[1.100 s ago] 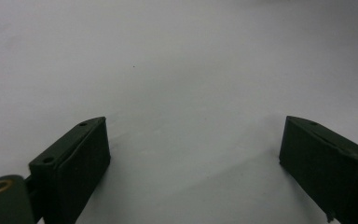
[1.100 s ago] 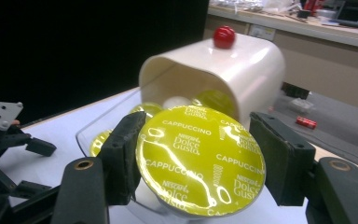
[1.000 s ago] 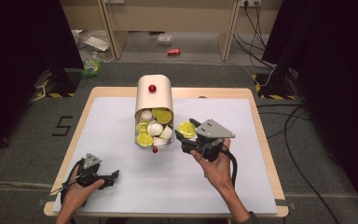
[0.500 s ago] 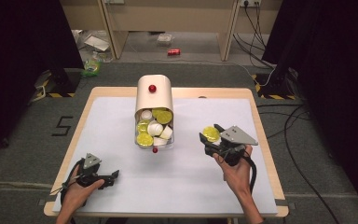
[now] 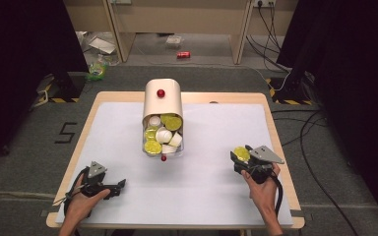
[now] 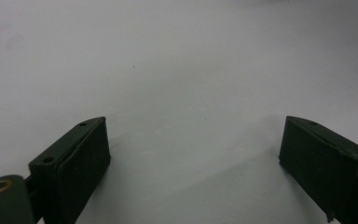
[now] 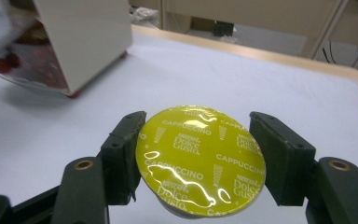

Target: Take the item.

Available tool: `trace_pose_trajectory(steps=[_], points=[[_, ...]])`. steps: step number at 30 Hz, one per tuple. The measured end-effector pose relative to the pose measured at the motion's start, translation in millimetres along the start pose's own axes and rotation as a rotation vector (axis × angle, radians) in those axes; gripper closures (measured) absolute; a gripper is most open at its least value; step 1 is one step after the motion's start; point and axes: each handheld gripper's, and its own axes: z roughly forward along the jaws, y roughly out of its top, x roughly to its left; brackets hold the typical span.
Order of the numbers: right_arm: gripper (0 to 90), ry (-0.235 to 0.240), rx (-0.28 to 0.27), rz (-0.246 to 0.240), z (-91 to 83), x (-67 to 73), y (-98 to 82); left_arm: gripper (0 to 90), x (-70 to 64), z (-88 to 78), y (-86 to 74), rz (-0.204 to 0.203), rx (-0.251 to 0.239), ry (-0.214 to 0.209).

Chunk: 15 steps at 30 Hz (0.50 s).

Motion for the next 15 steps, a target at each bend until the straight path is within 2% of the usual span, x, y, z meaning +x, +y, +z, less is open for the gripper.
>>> trace_pose_trajectory(steps=[2,8,15], points=[[38.8,-0.026,0.029,0.000,2.5,-7.7,-9.2,7.6,0.0,0.0,0.0,-0.001,0.000,0.000],[38.8,-0.066,0.087,0.020,11.1,-18.5,-26.2,7.7,-0.1,0.0,0.0,0.000,0.000,0.000],[38.7,-0.075,0.102,0.034,14.0,-24.0,-32.9,7.6,-0.1,0.0,0.0,-0.001,0.000,0.000]])
